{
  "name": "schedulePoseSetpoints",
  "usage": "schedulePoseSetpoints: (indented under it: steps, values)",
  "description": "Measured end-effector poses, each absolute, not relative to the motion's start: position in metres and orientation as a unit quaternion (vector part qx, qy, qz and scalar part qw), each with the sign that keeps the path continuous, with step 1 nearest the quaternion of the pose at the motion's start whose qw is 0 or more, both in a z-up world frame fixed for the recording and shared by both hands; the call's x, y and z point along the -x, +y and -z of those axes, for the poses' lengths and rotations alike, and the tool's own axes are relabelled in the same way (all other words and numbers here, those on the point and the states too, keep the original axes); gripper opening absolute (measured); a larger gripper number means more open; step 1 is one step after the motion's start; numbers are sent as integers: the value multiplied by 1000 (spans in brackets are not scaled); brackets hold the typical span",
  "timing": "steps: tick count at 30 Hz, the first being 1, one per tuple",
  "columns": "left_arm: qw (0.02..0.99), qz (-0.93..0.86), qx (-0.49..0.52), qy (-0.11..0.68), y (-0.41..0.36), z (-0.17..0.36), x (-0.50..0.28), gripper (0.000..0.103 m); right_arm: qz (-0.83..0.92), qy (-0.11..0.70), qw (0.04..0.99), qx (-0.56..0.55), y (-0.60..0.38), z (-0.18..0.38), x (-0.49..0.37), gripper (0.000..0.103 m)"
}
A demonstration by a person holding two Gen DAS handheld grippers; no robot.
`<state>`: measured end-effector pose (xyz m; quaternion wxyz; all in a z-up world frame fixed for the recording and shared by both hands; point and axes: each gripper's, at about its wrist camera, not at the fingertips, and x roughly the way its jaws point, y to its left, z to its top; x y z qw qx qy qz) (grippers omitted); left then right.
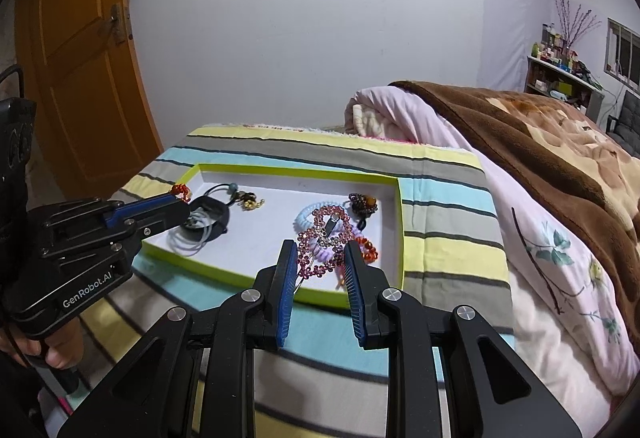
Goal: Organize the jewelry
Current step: 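Carry the red bracelet and pink clip into the box and lower them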
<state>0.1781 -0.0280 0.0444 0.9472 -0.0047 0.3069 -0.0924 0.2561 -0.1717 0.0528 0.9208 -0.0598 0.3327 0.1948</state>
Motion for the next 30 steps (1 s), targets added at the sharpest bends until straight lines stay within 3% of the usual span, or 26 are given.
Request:
schedulePoseSetpoints:
  steps: [30]
  values:
    - [914,126,6,385,-37,10,-235,11,-186,405,892,75,-162,5,-323,25]
